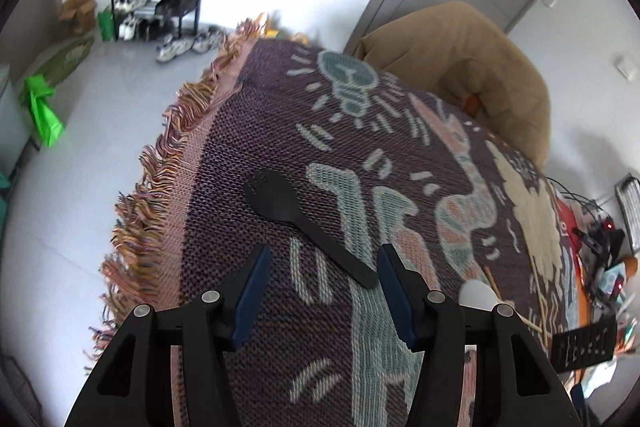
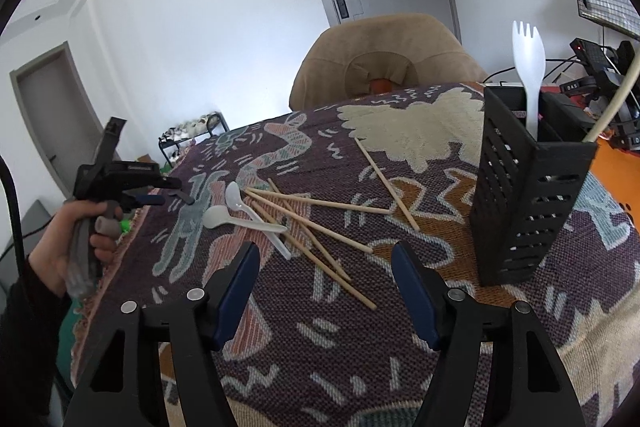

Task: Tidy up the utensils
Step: 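Move the left gripper to the black spork and grasp it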

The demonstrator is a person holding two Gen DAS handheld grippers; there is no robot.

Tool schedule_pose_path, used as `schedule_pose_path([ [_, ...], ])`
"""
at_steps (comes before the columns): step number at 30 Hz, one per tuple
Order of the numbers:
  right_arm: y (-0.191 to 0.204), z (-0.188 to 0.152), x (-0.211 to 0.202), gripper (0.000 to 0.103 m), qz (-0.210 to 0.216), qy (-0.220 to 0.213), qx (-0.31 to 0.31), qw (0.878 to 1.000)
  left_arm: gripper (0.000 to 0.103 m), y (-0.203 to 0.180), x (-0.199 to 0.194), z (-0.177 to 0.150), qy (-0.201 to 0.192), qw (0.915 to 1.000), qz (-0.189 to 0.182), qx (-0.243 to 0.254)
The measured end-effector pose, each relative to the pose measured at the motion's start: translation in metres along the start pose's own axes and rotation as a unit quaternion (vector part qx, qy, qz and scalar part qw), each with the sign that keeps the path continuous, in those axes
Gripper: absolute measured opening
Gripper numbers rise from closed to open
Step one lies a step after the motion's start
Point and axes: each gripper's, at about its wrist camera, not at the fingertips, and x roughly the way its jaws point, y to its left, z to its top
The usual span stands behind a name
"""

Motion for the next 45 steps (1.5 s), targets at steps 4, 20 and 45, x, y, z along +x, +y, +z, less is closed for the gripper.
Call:
schedule_pose_path([
  [4,-0.003,0.001,0.005,0.069,-0.004,0.004,0.001,1.000,0.057,-0.008,0.021,0.010,0.024,0.9984,0.047,0.021],
  [20,-0.010,-0.003,-0.006,0.069,0.005,0.000,0.004,1.000,0.011,-0.051,0.037,0.004,0.059,0.9761,0.140,0.155],
  [45,-0.011,-0.010,-0.039,0.069,0.008,-0.023,0.007,1.000,0.037,-0.072,0.008,-0.062,0.137,0.9515,0.122,0.247],
])
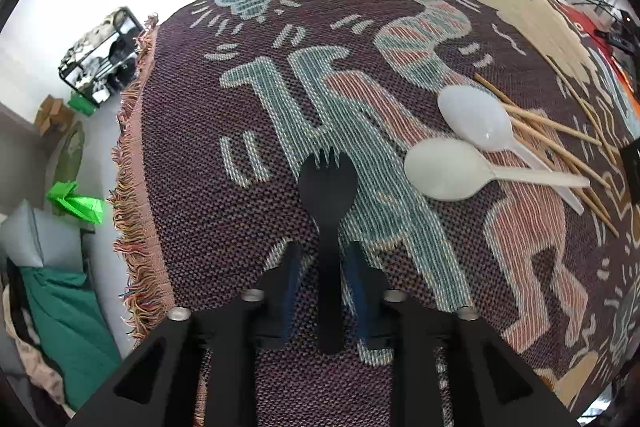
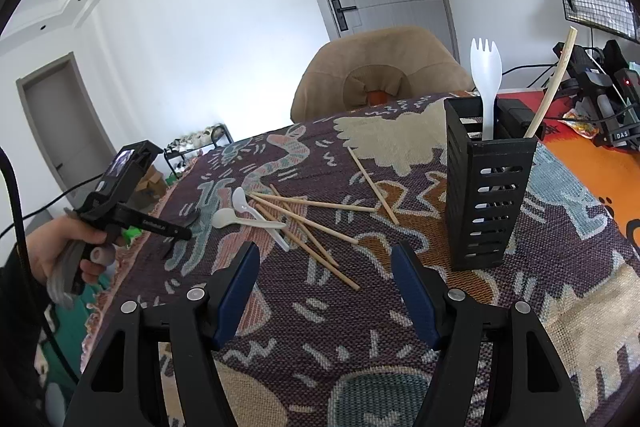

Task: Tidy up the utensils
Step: 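Move the left gripper to the black spork and grasp it, then lift the black spork with the left gripper while the right gripper grasps a white spoon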

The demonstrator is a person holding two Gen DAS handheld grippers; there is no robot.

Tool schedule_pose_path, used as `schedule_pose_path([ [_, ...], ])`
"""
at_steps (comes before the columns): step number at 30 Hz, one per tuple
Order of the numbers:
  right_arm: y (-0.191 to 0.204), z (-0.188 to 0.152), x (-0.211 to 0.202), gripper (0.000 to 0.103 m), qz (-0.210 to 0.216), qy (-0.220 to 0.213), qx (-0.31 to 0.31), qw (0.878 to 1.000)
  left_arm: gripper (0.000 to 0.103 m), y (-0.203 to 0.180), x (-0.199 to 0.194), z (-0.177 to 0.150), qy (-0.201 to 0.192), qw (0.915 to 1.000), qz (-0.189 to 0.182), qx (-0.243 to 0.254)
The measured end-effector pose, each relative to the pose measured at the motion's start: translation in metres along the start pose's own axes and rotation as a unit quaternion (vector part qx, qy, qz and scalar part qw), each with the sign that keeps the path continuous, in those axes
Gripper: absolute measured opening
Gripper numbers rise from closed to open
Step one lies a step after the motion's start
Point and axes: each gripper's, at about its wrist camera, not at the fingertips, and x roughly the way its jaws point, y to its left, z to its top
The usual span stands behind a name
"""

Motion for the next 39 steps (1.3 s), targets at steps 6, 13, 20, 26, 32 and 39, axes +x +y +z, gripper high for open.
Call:
schedule_pose_path([
  [6,-0.004,0.001,0.005,0.069,-0.002,0.009,0.003,1.000,0.045,0.000,0.006,0.011,0.013,0.9999,-0.004,-0.001],
  [13,0.004,0.009,0.034,0.069,0.014,0.050,-0.026,0.998,0.010,-0.007,0.006,0.013,0.027,0.9991,-0.022,0.023],
  [20,0.010,0.012,0.071,0.069,0.072,0.094,0.024,0.993,0.010,-0.002,-0.016,0.005,-0.032,0.9985,-0.044,0.003],
  [26,0.005,0.015,0.091,0.069,0.096,0.091,0.121,0.984,0.010,0.008,-0.038,-0.001,-0.080,0.9936,-0.078,-0.017],
  [32,-0.007,0.010,0.118,0.056,0.116,0.108,0.217,0.963,0.010,0.020,-0.058,-0.011,-0.123,0.9854,-0.110,-0.043],
  [39,-0.002,0.005,0.141,0.049,0.116,0.120,0.242,0.956,0.010,0.033,-0.073,-0.024,-0.167,0.9732,-0.147,-0.059],
])
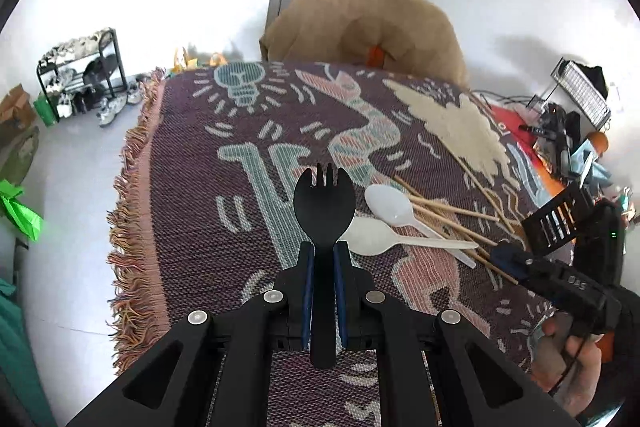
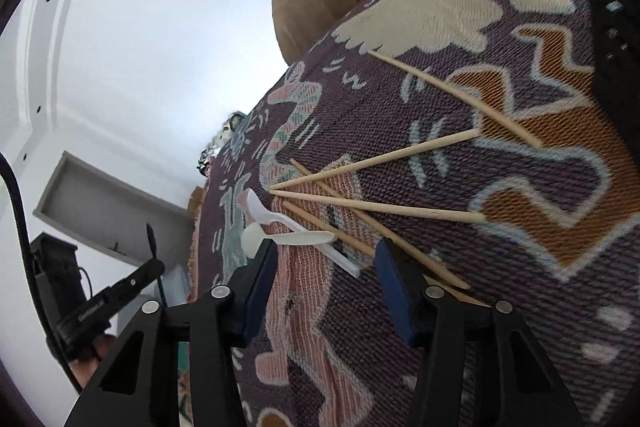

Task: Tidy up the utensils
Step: 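Lift the black spork with the left gripper while the right gripper grasps a white spoon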

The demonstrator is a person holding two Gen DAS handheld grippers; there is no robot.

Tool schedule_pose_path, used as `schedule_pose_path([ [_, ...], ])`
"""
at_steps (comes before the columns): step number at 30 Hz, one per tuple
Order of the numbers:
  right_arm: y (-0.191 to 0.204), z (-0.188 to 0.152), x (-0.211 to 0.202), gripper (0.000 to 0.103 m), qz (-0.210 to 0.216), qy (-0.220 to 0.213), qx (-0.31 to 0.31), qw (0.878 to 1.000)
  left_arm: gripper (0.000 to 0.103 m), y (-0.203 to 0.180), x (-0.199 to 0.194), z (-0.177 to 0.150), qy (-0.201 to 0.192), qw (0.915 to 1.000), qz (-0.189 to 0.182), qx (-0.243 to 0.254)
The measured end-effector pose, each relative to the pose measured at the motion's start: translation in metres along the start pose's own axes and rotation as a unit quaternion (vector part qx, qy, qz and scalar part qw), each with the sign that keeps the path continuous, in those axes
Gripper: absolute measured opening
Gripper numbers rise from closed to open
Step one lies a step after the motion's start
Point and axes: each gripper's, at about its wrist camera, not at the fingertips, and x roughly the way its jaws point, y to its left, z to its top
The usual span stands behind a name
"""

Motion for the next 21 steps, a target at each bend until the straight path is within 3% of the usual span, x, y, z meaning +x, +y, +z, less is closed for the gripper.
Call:
schedule_pose_path([
  [5,0.006,0.007,0.013,0.047,0.000,-0.002,0.002,1.000,0.010,0.011,-0.005,-0.005,-0.010,0.9998,-0.005,-0.014],
  [8,0.008,0.009,0.021,0.039,0.000,0.002,0.004,1.000,0.010,0.014,-0.007,-0.009,-0.015,0.9997,-0.008,-0.017],
  [9,0.008,0.010,0.024,0.032,0.000,0.004,0.005,1.000,0.010,0.015,-0.007,-0.010,-0.016,0.9997,-0.008,-0.019],
  [10,0.009,0.010,0.026,0.018,-0.001,0.006,0.003,1.000,0.010,0.016,-0.008,-0.010,-0.016,0.9996,-0.008,-0.020],
  [11,0.009,0.010,0.027,0.012,0.000,0.008,-0.001,1.000,0.010,0.016,-0.008,-0.011,-0.017,0.9996,-0.007,-0.021],
  [21,0.017,-0.001,-0.023,0.006,0.047,-0.040,-0.046,0.997,0.010,0.006,-0.023,-0.014,-0.049,0.9982,-0.023,-0.027],
])
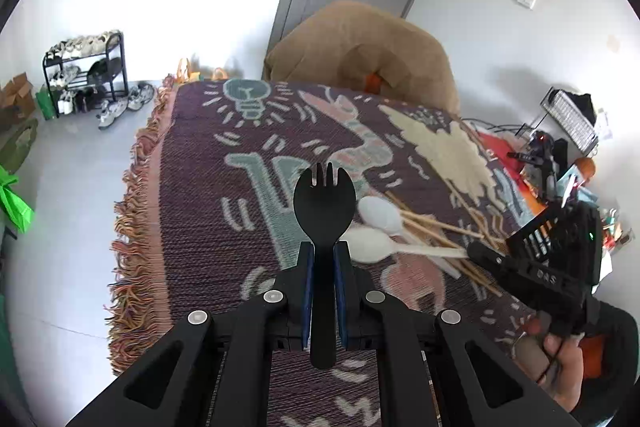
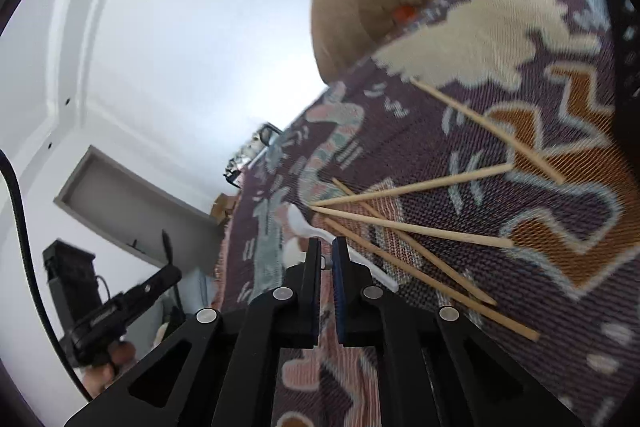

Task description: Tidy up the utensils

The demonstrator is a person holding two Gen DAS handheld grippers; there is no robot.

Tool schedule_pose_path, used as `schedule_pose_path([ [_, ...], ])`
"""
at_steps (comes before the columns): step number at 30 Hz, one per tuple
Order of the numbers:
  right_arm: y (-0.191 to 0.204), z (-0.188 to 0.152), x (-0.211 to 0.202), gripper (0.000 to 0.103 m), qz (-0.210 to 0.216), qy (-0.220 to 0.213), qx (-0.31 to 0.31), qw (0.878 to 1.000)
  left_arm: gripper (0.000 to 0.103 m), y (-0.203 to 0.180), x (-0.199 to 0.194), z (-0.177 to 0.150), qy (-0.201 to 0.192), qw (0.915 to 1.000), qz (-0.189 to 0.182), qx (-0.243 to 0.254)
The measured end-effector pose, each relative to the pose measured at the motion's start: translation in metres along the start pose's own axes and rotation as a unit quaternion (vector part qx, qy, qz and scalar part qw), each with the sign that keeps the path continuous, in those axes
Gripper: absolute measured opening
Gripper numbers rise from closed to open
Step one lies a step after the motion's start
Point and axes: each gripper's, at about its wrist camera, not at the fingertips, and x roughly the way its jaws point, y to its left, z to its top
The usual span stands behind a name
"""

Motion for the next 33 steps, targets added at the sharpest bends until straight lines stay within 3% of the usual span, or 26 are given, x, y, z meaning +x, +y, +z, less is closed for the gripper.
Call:
schedule_pose_path([
  [6,0.023,0.002,-0.047,0.006,-0.010,-0.044,-0.057,0.997,0.010,-0.028,-0.015,0.004,-0.047,0.9987,-0.020,0.011],
  [16,0.058,0.016,-0.144,0.006,-0.043,-0.128,-0.131,0.982,0.010,-0.098,-0.046,0.009,-0.119,0.9895,-0.062,0.054],
  [26,0.082,0.035,-0.235,0.006,-0.105,-0.188,-0.191,0.958,0.010,-0.151,-0.056,0.010,-0.135,0.9821,-0.103,0.082],
  [33,0.090,0.044,-0.259,0.006,-0.179,-0.190,-0.225,0.939,0.010,-0.182,-0.062,0.011,-0.148,0.9757,-0.129,0.097],
])
